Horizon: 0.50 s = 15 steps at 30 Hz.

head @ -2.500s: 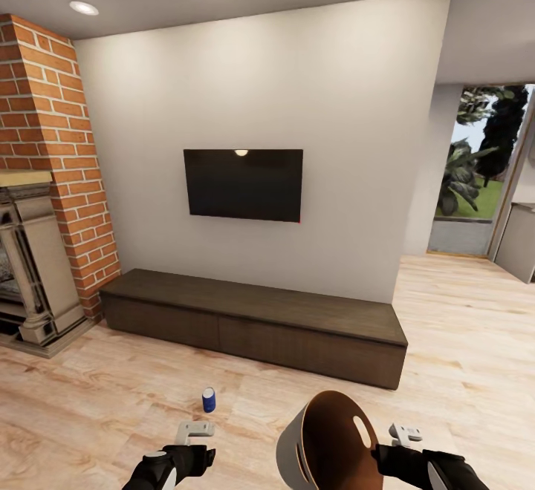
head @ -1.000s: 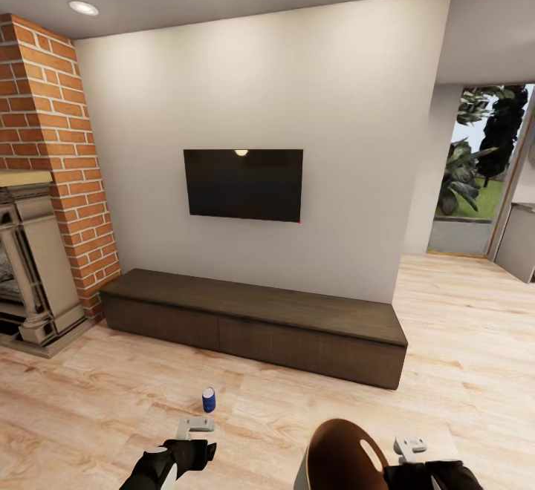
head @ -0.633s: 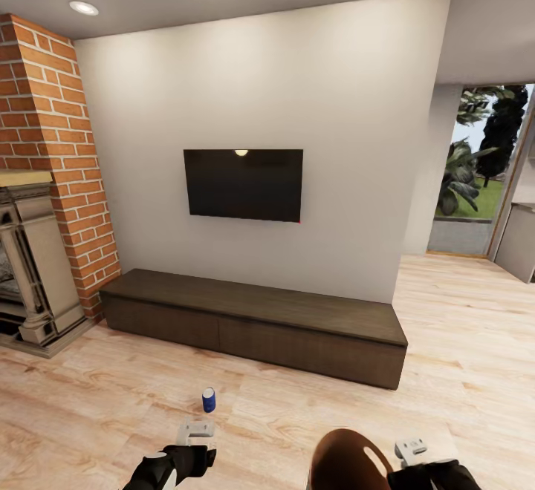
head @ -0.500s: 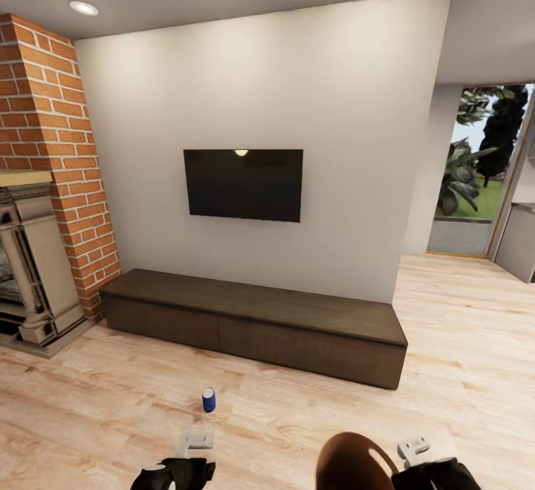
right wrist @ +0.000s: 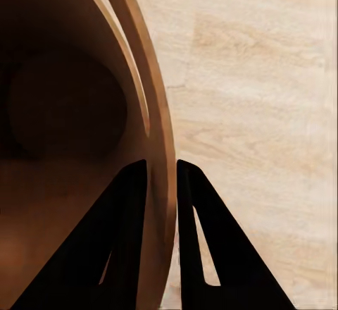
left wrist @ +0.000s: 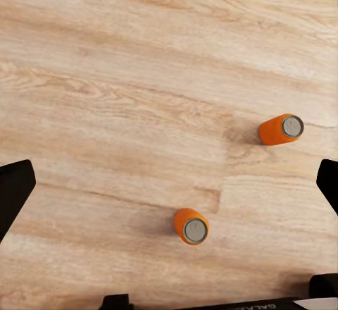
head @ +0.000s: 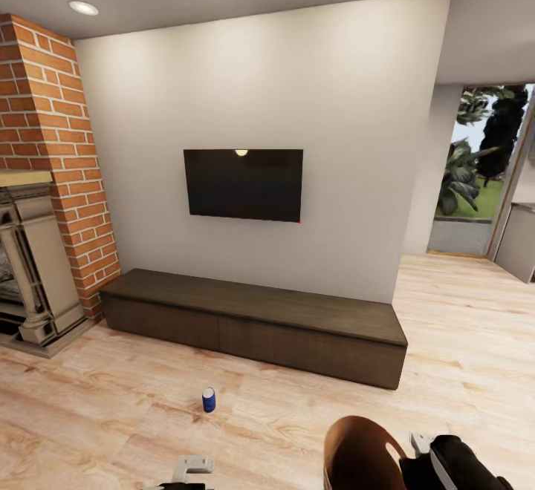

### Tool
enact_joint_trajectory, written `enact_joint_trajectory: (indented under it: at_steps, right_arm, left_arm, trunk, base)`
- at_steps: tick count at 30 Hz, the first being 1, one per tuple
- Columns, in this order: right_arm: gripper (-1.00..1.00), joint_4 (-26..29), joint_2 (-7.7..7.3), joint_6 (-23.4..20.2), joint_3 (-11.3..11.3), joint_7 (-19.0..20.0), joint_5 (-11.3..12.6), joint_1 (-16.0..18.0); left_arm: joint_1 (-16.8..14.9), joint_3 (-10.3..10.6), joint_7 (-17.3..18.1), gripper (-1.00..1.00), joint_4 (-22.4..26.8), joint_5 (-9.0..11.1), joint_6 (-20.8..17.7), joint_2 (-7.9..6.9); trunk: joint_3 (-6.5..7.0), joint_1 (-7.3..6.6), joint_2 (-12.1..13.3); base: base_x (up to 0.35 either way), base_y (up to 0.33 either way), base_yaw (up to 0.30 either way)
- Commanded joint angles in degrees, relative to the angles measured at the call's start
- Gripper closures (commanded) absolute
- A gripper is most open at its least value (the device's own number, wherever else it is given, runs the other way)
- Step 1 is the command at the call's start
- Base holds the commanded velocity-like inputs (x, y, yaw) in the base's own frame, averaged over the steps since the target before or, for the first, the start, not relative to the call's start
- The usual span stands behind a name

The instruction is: Put the three can of soda from the living room inside the tash can in the kitchen.

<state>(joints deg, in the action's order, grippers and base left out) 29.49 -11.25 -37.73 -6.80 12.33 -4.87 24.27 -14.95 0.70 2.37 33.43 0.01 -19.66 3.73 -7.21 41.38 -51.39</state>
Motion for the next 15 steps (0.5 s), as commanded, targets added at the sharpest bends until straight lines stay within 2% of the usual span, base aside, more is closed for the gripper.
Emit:
enact_joint_trajectory:
  at_steps: [1, 5, 11, 15]
  right_arm:
    - [1.00, 1.3, -0.20, -0.7, -0.2, 0.3, 1.9, 0.4]
    - [1.00, 1.3, -1.24, -4.0, -0.4, -0.1, 1.9, 1.3]
    - [1.00, 1.3, -1.91, -5.7, -0.6, -0.6, 1.9, 2.6]
    - [1.00, 1.3, -2.44, -6.1, -0.7, -5.0, 2.0, 3.1]
  left_arm:
    - [0.0, 0.0, 0.0, -1.00, 0.0, 0.0, 0.0, 0.01]
    - [0.0, 0.0, 0.0, -1.00, 0.0, -0.1, 0.2, 0.05]
    - [0.0, 0.0, -0.1, -1.00, 0.0, -0.2, 0.6, 0.11]
    - [0.0, 0.0, -0.2, -1.00, 0.0, -0.2, 0.7, 0.13]
  trunk:
    - [0.01, 0.00, 0.0]
    - [0.01, 0.00, 0.0]
    - [0.01, 0.00, 0.0]
    - [0.01, 0.00, 0.0]
  base:
    - [0.000, 0.000, 0.000]
    - [0.000, 0.000, 0.000]
    - [0.000, 0.000, 0.000]
    - [0.000, 0.000, 0.000]
